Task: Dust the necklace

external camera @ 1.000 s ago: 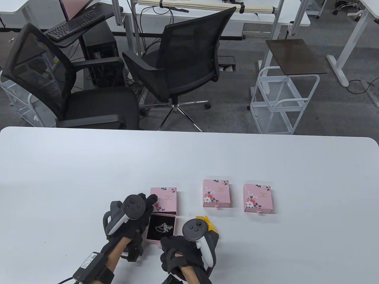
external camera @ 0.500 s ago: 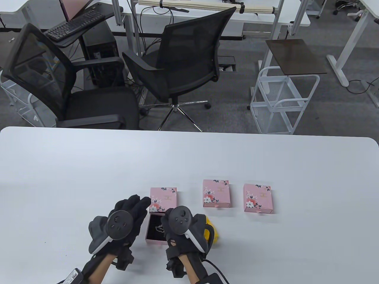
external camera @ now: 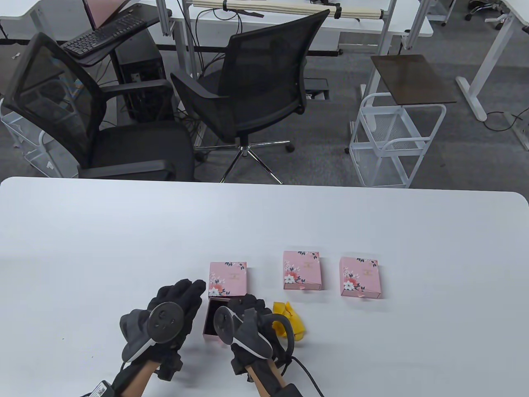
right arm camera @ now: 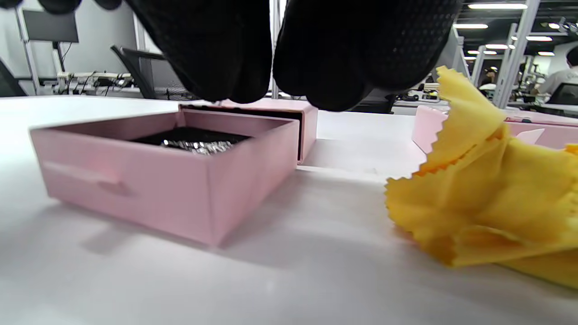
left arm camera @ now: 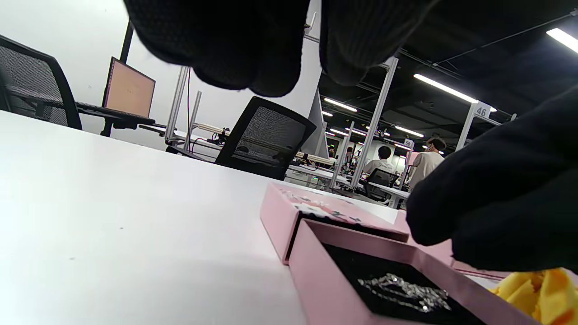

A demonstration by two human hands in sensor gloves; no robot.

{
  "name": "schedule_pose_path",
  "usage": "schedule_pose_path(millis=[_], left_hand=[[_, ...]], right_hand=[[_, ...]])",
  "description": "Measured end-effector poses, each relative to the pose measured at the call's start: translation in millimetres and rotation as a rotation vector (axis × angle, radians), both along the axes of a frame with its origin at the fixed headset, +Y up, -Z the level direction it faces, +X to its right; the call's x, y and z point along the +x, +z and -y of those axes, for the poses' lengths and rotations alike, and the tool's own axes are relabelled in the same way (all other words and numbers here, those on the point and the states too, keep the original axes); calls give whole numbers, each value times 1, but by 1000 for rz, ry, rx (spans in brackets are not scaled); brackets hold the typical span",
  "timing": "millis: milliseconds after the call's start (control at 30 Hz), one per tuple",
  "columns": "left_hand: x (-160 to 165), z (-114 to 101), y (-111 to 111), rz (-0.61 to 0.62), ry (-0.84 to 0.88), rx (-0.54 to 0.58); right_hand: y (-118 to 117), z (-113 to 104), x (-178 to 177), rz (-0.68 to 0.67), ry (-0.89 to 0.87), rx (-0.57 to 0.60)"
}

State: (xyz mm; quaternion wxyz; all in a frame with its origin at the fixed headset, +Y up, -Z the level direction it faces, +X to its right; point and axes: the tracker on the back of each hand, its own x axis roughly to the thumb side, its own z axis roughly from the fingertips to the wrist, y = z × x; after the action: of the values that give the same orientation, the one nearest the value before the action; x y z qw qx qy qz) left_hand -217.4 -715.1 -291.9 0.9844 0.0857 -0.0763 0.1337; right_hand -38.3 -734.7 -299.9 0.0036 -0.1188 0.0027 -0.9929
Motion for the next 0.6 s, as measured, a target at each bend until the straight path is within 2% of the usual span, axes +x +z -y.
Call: schedule_pose_path(millis=[200, 467, 600], left_hand=[[1, 1, 1, -2, -11, -1], [-2, 3, 0, -16, -15, -17], [-2, 2, 0, -17, -17, -20]], right_hand=[[-1, 5, -4, 11, 92, -21], [-2, 13, -8, -4, 147, -59], [-2, 15, -11, -2, 152, -40]])
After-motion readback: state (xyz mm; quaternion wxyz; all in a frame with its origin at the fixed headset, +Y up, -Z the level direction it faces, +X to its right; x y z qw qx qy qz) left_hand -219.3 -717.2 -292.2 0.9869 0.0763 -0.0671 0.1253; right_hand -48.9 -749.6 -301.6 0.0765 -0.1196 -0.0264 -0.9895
